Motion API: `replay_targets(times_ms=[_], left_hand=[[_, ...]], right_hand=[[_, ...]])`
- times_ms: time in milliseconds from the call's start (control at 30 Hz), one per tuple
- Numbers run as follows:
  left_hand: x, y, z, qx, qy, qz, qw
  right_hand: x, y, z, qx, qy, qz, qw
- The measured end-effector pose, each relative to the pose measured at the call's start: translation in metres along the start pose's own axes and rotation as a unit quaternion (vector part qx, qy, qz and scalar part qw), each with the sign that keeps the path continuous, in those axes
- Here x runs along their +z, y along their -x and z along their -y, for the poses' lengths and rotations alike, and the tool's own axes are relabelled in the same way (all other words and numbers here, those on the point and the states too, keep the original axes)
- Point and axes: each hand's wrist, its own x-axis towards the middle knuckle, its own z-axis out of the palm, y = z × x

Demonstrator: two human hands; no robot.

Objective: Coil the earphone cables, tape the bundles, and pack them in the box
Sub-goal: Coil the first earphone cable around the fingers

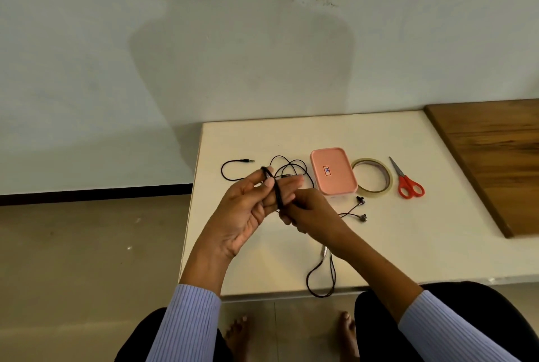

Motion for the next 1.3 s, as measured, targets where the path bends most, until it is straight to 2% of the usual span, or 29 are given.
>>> replay_targets(times_ms=[100,200,300,367,400,500,533,700,800,900,967,1033,1133,1200,1300], left_hand=[[-0.004,-0.007,0.006,0.040,-0.069,-0.073,0.994],[-0.003,-0.008,0.013,0.052,-0.222,-0.129,0.965],[-0.007,-0.006,0.020,0.020,-0.453,-0.128,0.882],[-0.012,-0.004,0.021,-0.026,-0.522,-0.097,0.847],[-0.014,-0.002,0.020,-0.050,-0.520,-0.080,0.849],[-0.015,0.004,0.012,-0.138,-0.368,-0.010,0.920],[-0.015,0.005,0.011,-0.159,-0.325,0.016,0.932],[-0.010,0.014,0.001,-0.203,-0.283,0.117,0.930],[-0.010,0.017,-0.003,-0.215,-0.251,0.156,0.931],[-0.011,0.018,-0.005,-0.198,-0.208,0.193,0.938],[-0.010,0.018,-0.007,-0.165,-0.140,0.209,0.954],[-0.007,0.016,-0.008,-0.126,-0.070,0.179,0.973],[-0.001,0.008,-0.003,-0.081,-0.019,0.074,0.994],[0.002,0.003,0.003,-0.055,-0.009,0.018,0.998],[0.003,-0.002,0.008,-0.029,0.008,-0.035,0.999]], right_hand=[[0.003,-0.003,-0.001,-0.068,0.119,-0.012,0.990],[0.007,-0.004,-0.005,-0.111,0.232,0.006,0.966],[0.000,-0.004,-0.006,-0.131,0.344,0.008,0.930],[-0.014,-0.005,-0.005,-0.144,0.347,0.000,0.927],[-0.023,-0.006,-0.005,-0.147,0.331,-0.008,0.932],[-0.041,-0.008,-0.005,-0.135,0.222,-0.024,0.965],[-0.043,-0.008,-0.005,-0.131,0.183,-0.023,0.974],[-0.044,-0.007,-0.002,-0.132,0.101,-0.007,0.986],[-0.048,-0.006,-0.001,-0.101,0.046,-0.023,0.993],[-0.046,-0.004,0.002,-0.069,-0.008,-0.020,0.997],[-0.041,-0.003,0.003,-0.044,-0.049,-0.025,0.997],[-0.034,-0.002,0.003,-0.018,-0.096,-0.022,0.995],[-0.018,0.000,0.004,0.033,-0.082,-0.005,0.996],[-0.008,0.000,0.005,0.067,-0.066,-0.005,0.996],[-0.005,0.001,0.008,0.067,-0.053,-0.001,0.996]])
